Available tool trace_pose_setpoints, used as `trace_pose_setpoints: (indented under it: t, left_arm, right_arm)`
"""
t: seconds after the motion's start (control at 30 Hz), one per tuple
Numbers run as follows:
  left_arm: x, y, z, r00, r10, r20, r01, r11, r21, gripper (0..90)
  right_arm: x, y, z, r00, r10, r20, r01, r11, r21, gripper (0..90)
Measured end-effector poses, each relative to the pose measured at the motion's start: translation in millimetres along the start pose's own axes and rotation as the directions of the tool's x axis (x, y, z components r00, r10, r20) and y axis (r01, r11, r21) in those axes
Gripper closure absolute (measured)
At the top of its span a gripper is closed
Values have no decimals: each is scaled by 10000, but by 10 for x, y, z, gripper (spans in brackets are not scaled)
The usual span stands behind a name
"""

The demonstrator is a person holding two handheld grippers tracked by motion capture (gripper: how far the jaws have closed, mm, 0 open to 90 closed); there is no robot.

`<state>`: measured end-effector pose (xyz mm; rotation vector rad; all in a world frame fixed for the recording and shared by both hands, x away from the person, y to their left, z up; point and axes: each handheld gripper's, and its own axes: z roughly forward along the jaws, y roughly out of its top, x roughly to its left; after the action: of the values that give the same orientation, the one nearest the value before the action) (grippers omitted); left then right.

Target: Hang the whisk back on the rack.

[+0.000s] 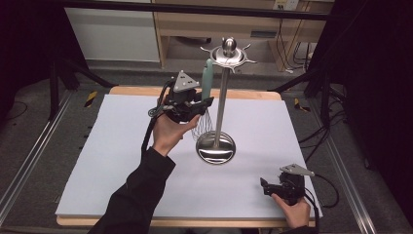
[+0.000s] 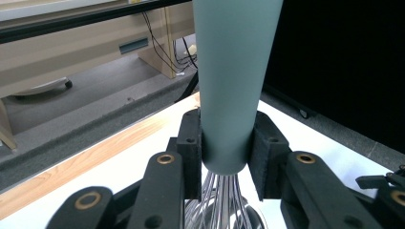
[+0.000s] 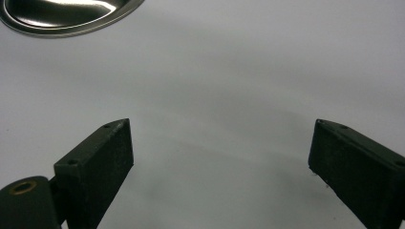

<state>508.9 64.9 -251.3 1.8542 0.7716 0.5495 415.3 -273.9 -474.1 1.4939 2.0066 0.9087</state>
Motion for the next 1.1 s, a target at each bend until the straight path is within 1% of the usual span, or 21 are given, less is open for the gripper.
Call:
trace_pose_setpoints:
  t: [0.07, 0.3, 0.53, 0.63, 0.83, 1.0, 1.1]
  left_arm:
    - [-6, -1, 18, 10000, -73, 2, 73, 9999, -84, 690]
    - [8, -5, 53, 10000, 60, -4, -60, 9998, -163, 690]
    - [12, -9, 97, 10000, 32, 80, -29, 9994, -344, 689]
    - [19, -14, 107, 9999, 146, -5, -146, 9991, -393, 687]
    - [24, -18, 108, 9999, 140, 29, -138, 9990, -422, 685]
    - [25, -22, 110, 9996, 270, -54, -272, 9988, -416, 683]
    - [25, -28, 104, 9995, 287, -134, -293, 9984, -492, 648]
  right_arm:
    - [0, 0, 1, 10000, 27, -8, -27, 10000, 8, 84]
    - [12, 1, 5, 9999, 121, -50, -120, 9999, 44, 84]
    - [14, 1, 15, 10000, 98, -16, -98, 9999, 71, 84]
    - [12, 1, 17, 9999, 102, -19, -102, 9999, 83, 84]
    - [13, 1, 17, 10000, 95, -13, -95, 9999, 90, 84]
    - [13, 0, 18, 10000, 95, -11, -95, 9999, 103, 84]
    - [4, -2, 21, 10000, 3, -28, -3, 10000, 67, 83]
